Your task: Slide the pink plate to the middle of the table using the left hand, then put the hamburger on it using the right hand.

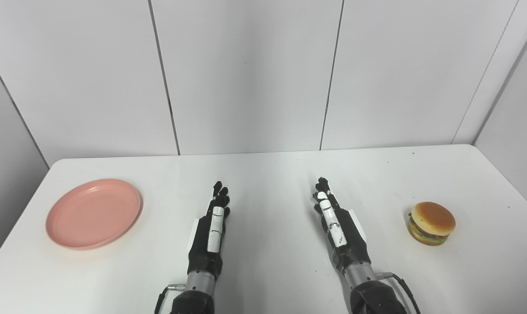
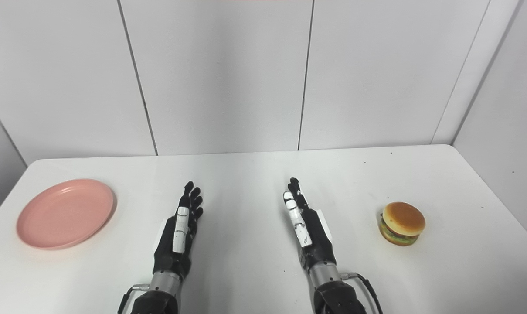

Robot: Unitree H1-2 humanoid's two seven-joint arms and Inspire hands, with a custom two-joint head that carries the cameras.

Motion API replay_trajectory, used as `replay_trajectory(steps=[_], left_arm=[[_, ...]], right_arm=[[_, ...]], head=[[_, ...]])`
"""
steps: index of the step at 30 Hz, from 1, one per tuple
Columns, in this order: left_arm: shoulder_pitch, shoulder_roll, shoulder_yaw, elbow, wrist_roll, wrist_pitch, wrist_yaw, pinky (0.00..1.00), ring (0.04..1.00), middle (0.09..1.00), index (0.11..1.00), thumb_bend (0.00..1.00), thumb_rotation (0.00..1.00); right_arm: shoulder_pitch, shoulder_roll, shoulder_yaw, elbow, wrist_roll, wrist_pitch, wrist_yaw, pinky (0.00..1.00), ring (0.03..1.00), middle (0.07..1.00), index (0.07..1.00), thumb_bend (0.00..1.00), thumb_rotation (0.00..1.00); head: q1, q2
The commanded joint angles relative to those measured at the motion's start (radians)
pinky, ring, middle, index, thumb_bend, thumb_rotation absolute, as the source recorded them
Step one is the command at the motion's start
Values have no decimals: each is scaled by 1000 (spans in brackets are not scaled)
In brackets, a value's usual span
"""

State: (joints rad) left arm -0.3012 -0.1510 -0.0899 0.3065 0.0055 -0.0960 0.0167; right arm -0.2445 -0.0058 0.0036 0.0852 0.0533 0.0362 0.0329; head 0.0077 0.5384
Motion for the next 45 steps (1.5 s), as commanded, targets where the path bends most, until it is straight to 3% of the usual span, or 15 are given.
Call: replay_trajectory(steps=[1, 23, 27, 28, 31, 32, 36, 37, 40, 45], left_arm=[[48, 22, 11, 28, 7, 15, 2, 1000, 1000, 998, 1000, 735, 1000], [51, 12, 10, 34, 10, 2, 11, 1000, 998, 990, 1000, 746, 1000], [47, 4, 11, 42, -1, -2, 7, 1000, 1000, 998, 1000, 746, 1000], [44, 0, 10, 48, 2, -1, 10, 1000, 1000, 1000, 1000, 743, 1000], [37, -11, 5, 62, 14, -3, 21, 1000, 1000, 1000, 999, 740, 1000], [28, -13, 1, 70, 23, -18, 26, 1000, 1000, 1000, 998, 734, 1000], [-1, -25, 1, 97, 55, -90, 65, 1000, 1000, 1000, 1000, 667, 1000], [-10, -32, 13, 90, 52, -89, 81, 1000, 1000, 1000, 1000, 661, 1000], [-35, -28, 53, 24, 23, -55, 91, 1000, 991, 989, 980, 698, 1000], [-48, 19, 103, -90, -2, -4, 79, 1000, 986, 983, 979, 766, 1000]], right_arm=[[-27, 1, -1, -32, 1, -46, 5, 1000, 1000, 1000, 1000, 602, 937], [-23, 4, -6, -40, 20, -44, 9, 1000, 1000, 1000, 1000, 591, 929], [-22, -2, -12, -36, 29, -43, 11, 1000, 1000, 1000, 1000, 568, 925], [-20, -5, -18, -37, 46, -41, 19, 1000, 1000, 1000, 1000, 565, 916], [-14, -18, -30, -42, 78, -37, 40, 1000, 1000, 1000, 1000, 557, 893], [-13, -26, -35, -32, 91, -50, 53, 1000, 1000, 1000, 1000, 566, 892], [-33, -27, -60, 39, 137, -82, 74, 1000, 1000, 1000, 1000, 644, 872], [-34, -32, -65, 46, 136, -93, 74, 1000, 1000, 1000, 1000, 669, 864], [-24, -49, -75, 42, 145, -119, 88, 1000, 1000, 1000, 1000, 575, 889], [-15, -44, -78, 10, 130, -99, 72, 1000, 1000, 1000, 1000, 503, 919]], head=[[1, 0], [12, -3], [68, -14], [122, -22], [170, -33], [224, -43], [302, -66], [318, -72], [347, -85], [385, -103]])
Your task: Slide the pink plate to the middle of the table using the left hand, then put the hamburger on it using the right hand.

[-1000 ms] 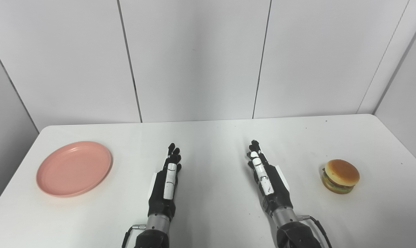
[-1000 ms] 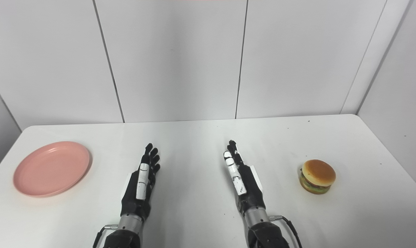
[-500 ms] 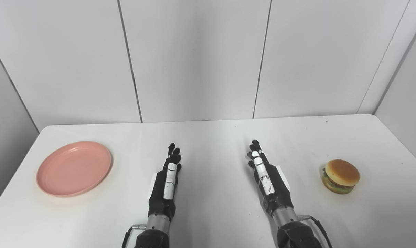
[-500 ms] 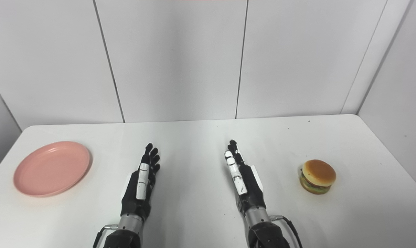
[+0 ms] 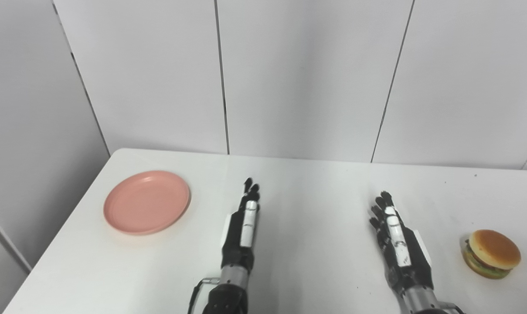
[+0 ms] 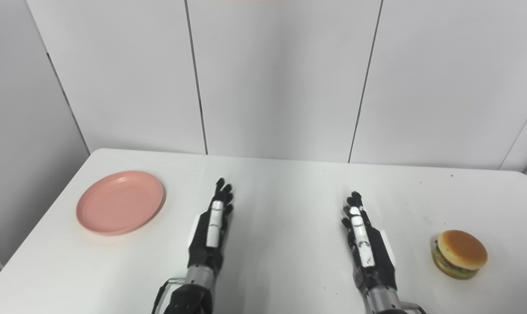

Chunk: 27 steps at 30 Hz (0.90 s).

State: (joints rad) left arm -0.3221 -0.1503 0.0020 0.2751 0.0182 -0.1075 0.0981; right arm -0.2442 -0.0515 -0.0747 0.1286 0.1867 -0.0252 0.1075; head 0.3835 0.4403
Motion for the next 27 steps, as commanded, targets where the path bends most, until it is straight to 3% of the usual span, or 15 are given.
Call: replay_trajectory(steps=[1, 4, 6, 8, 12, 16, 19, 25, 27], left_arm=[[-29, 31, 22, -90, -31, 32, -13, 1000, 985, 979, 979, 778, 1000], [-37, 73, 68, -178, -34, 111, 8, 1000, 982, 952, 958, 797, 1000], [-48, 91, 99, -189, -38, 108, 27, 962, 924, 902, 904, 766, 1000], [-60, 105, 123, -180, -44, 95, 36, 952, 898, 882, 881, 778, 1000], [-87, 147, 182, -187, -48, 128, 68, 914, 840, 822, 816, 826, 1000], [-119, 188, 234, -166, -51, 113, 93, 896, 793, 772, 772, 838, 1000], [-141, 220, 272, -153, -55, 114, 117, 860, 761, 743, 741, 844, 1000], [-161, 289, 307, -85, -31, 77, 160, 828, 724, 708, 706, 834, 1000], [-168, 314, 321, -47, -46, 58, 165, 753, 701, 700, 700, 838, 1000]], right_arm=[[-15, 0, 4, -38, -8, -38, 0, 1000, 1000, 1000, 1000, 501, 921], [-7, 2, 5, -69, -13, -17, -10, 1000, 1000, 1000, 1000, 477, 945], [-4, 4, 6, -84, -19, -5, -18, 1000, 1000, 1000, 1000, 465, 938], [-2, 2, 9, -93, -23, 4, -21, 1000, 1000, 1000, 1000, 471, 939], [-2, -2, 8, -97, -17, 1, -19, 1000, 1000, 1000, 1000, 463, 937], [-1, 4, 7, -104, -21, 4, -31, 1000, 1000, 1000, 1000, 453, 921], [4, 0, 14, -124, -30, 15, -34, 1000, 1000, 1000, 1000, 416, 961], [12, -8, 19, -157, -23, 56, -26, 1000, 1000, 1000, 1000, 407, 971], [12, -11, 20, -165, -18, 67, -22, 1000, 1000, 1000, 1000, 402, 968]], head=[[9, -4], [25, -7], [32, -11], [39, -12], [50, -18], [60, -21], [65, -22], [81, -28], [85, -28]])
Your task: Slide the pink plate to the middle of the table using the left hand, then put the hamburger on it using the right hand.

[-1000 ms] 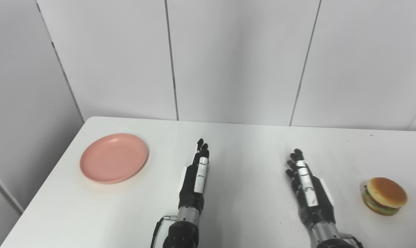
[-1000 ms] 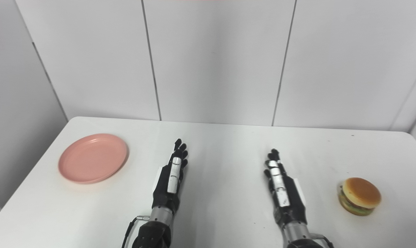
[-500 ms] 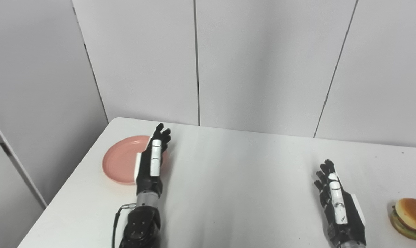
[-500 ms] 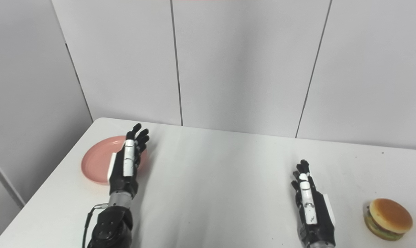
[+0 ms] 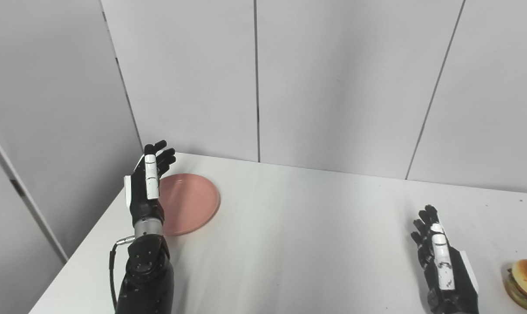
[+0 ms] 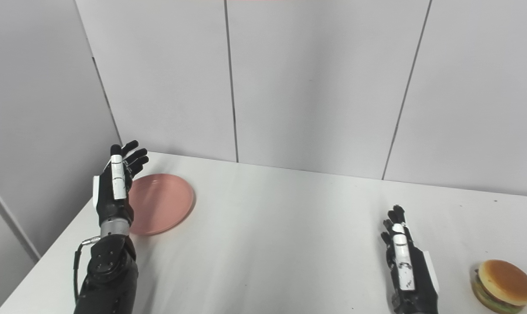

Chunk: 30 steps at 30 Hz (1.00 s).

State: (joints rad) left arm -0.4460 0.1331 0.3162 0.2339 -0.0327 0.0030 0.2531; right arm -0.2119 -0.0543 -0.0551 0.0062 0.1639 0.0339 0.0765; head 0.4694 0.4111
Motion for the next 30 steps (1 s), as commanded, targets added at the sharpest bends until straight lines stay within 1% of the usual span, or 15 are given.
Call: replay_trajectory(steps=[1, 5, 7, 8, 10, 12, 15, 19, 20, 22, 23, 27, 30], left_arm=[[-47, 40, 14, 10, -1, -61, 13, 747, 699, 699, 698, 836, 1000], [-57, 64, 45, 59, -29, -89, 19, 723, 684, 685, 679, 829, 1000], [-60, 75, 57, 79, -47, -100, 15, 714, 684, 681, 676, 832, 1000], [-60, 83, 62, 90, -56, -107, 10, 694, 685, 682, 679, 832, 1000], [-62, 96, 69, 116, -70, -121, 5, 688, 687, 683, 682, 829, 1000], [-64, 103, 74, 147, -81, -136, 7, 682, 686, 679, 680, 832, 1000], [-62, 117, 76, 198, -85, -158, 5, 686, 700, 692, 686, 838, 1000], [-58, 124, 75, 235, -97, -177, 3, 697, 708, 702, 700, 852, 1000], [-57, 124, 76, 240, -100, -179, 4, 702, 711, 704, 703, 854, 1000], [-56, 124, 76, 250, -101, -185, 7, 711, 719, 712, 711, 847, 1000], [-57, 124, 75, 257, -101, -190, 8, 714, 724, 716, 713, 840, 1000], [-67, 124, 72, 300, -95, -210, 17, 712, 724, 716, 710, 844, 1000], [-80, 119, 72, 343, -104, -229, 16, 715, 728, 724, 716, 827, 1000]], right_arm=[[-21, -10, 1, -45, 10, 11, 13, 1000, 1000, 1000, 1000, 402, 968], [-22, -11, 1, -53, 15, 24, 13, 1000, 1000, 1000, 1000, 429, 930], [-22, -10, 1, -58, 8, 28, 7, 1000, 1000, 1000, 1000, 437, 935], [-21, -10, 2, -61, 6, 28, 5, 1000, 1000, 1000, 1000, 425, 951], [-21, -12, 3, -65, 5, 29, 6, 1000, 1000, 1000, 1000, 419, 950], [-20, -10, 3, -70, 2, 34, 1, 1000, 1000, 1000, 1000, 414, 945], [-20, -13, 5, -75, 2, 40, 1, 1000, 1000, 1000, 1000, 440, 934], [-21, -14, 3, -75, 5, 44, -1, 1000, 1000, 1000, 1000, 449, 934], [-21, -16, 4, -70, 5, 31, 3, 1000, 1000, 1000, 1000, 456, 932], [-20, -24, 8, -56, -2, -7, 15, 1000, 1000, 1000, 1000, 421, 954], [-18, -27, 10, -50, -9, -22, 18, 1000, 1000, 1000, 1000, 406, 981], [-13, -28, 11, -52, -25, -30, 13, 1000, 1000, 1000, 1000, 421, 995], [-15, -27, 9, -51, -25, -29, 13, 1000, 1000, 1000, 1000, 415, 994]], head=[[3, 0], [11, -2], [14, 2], [16, 2], [17, 1], [18, 1], [21, 0], [28, -2], [28, -2], [29, -1], [30, -2], [30, -1], [35, -1]])
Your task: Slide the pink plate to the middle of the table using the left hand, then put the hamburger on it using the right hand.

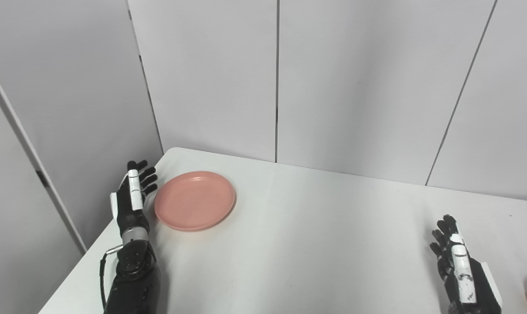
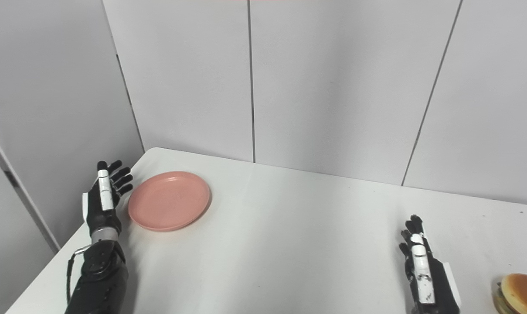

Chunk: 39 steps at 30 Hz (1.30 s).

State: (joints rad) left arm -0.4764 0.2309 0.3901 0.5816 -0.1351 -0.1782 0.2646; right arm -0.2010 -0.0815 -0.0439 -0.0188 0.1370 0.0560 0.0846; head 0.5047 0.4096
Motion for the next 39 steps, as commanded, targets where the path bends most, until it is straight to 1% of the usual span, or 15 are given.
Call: replay_trajectory(steps=[1, 4, 6, 7, 9, 11, 14, 18, 22, 26, 29, 32, 35, 39], left_arm=[[-53, 18, -4, 9, 0, -57, 8, 710, 725, 724, 715, 825, 1000], [-56, 10, -21, 36, 19, -76, 19, 728, 740, 735, 722, 831, 1000], [-53, 6, -36, 43, 29, -78, 20, 749, 750, 742, 729, 842, 1000], [-52, 4, -43, 46, 35, -78, 23, 771, 763, 754, 742, 828, 1000], [-55, -2, -60, 59, 50, -83, 42, 776, 767, 759, 746, 816, 1000], [-59, -4, -76, 78, 57, -92, 42, 791, 774, 769, 753, 823, 1000], [-64, -9, -88, 86, 53, -80, 40, 802, 775, 769, 756, 846, 1000], [-71, -22, -102, 89, 47, -83, 34, 803, 773, 769, 756, 838, 1000], [-76, -29, -116, 101, 40, -89, 16, 832, 785, 776, 759, 860, 1000], [-77, -48, -125, 89, 26, -79, 0, 817, 784, 768, 756, 848, 1000], [-76, -62, -132, 83, 12, -80, -22, 836, 790, 772, 762, 862, 1000], [-75, -82, -131, 70, -19, -71, -46, 837, 786, 762, 752, 873, 1000], [-63, -99, -143, 39, -14, -44, -52, 818, 777, 756, 754, 885, 1000], [-50, -131, -153, 20, -53, -62, -106, 784, 767, 748, 744, 889, 1000]], right_arm=[[-26, 1, -2, -26, 1, -52, 5, 1000, 1000, 1000, 1000, 407, 997], [-26, 0, -1, -23, -7, -68, 4, 1000, 1000, 1000, 1000, 378, 1000], [-25, 0, 0, -29, -10, -59, 4, 1000, 1000, 1000, 1000, 379, 1000], [-25, 0, 0, -33, -10, -53, 4, 1000, 1000, 1000, 1000, 391, 1000], [-24, 2, 1, -37, -14, -54, 1, 1000, 1000, 1000, 1000, 386, 1000], [-25, 2, 2, -36, -24, -56, -3, 1000, 1000, 1000, 1000, 385, 1000], [-25, 2, 2, -36, -28, -59, -2, 1000, 1000, 1000, 1000, 387, 1000], [-25, 5, 0, -39, -25, -55, -2, 1000, 1000, 1000, 1000, 382, 1000], [-25, 11, -3, -41, -24, -55, -7, 1000, 1000, 1000, 1000, 378, 1000], [-22, 10, -2, -55, -17, -41, -3, 1000, 1000, 1000, 1000, 370, 1000], [-23, 10, 0, -58, -22, -38, -6, 1000, 1000, 1000, 1000, 385, 1000], [-25, 11, 3, -57, -28, -43, -7, 1000, 1000, 1000, 1000, 346, 1000], [-26, 16, 0, -59, -19, -35, -8, 1000, 1000, 1000, 1000, 337, 1000], [-21, 20, 1, -80, -25, -3, -18, 1000, 1000, 1000, 1000, 376, 1000]], head=[[0, 1], [1, 1], [2, 0], [2, 0], [1, -1], [0, -1], [1, -2], [-2, -1], [-2, -1], [-3, 3], [-8, 4], [-13, 5], [-18, 7], [-40, 14]])
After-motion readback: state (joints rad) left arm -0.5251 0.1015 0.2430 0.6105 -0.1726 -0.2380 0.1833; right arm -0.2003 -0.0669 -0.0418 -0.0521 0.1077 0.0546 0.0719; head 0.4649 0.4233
